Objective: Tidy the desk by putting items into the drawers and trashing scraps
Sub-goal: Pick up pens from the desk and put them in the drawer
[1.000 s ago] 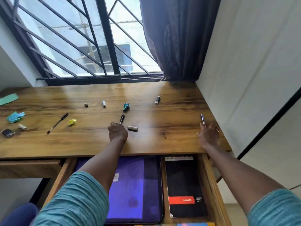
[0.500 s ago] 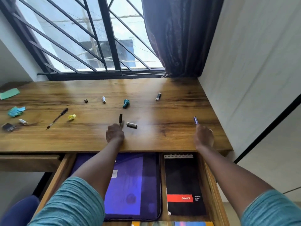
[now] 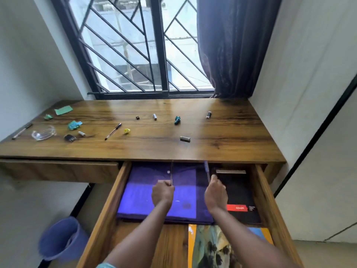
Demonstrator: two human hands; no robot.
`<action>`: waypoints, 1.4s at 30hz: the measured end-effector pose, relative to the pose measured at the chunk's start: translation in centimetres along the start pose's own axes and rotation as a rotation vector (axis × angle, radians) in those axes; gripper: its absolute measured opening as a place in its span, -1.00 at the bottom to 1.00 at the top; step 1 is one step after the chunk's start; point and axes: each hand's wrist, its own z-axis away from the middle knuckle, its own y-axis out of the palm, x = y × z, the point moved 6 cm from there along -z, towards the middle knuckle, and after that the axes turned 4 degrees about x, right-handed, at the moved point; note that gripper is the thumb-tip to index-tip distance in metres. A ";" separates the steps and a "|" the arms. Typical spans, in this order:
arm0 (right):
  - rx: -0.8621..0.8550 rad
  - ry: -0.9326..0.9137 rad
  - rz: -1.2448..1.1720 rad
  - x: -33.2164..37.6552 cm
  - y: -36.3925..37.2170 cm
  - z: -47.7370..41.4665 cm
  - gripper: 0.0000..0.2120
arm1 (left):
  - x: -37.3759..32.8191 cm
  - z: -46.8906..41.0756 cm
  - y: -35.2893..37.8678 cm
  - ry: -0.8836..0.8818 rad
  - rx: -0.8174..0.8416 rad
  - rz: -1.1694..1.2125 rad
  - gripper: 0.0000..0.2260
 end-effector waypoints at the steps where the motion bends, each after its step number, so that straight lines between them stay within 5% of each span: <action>1: 0.036 -0.018 -0.014 0.6 1.2 1.9 -0.72 | 1.7 1.0 0.1 -0.033 0.033 -0.018 -0.86; 9: 0.383 0.022 0.050 1.8 8.1 13.0 -0.67 | 12.5 5.5 2.1 -0.187 0.206 -0.162 -0.81; 18: 0.602 0.104 -0.005 2.2 11.9 16.9 -0.52 | 14.8 8.8 1.2 -0.142 0.144 -0.158 -0.69; 22: 0.582 0.186 -0.157 2.1 12.9 17.2 -0.55 | 14.8 9.0 1.7 -0.119 0.153 -0.230 -0.68; 42: 0.574 0.077 0.063 4.7 10.8 12.9 -0.71 | 13.7 8.5 -2.6 -0.241 0.098 -0.292 -0.84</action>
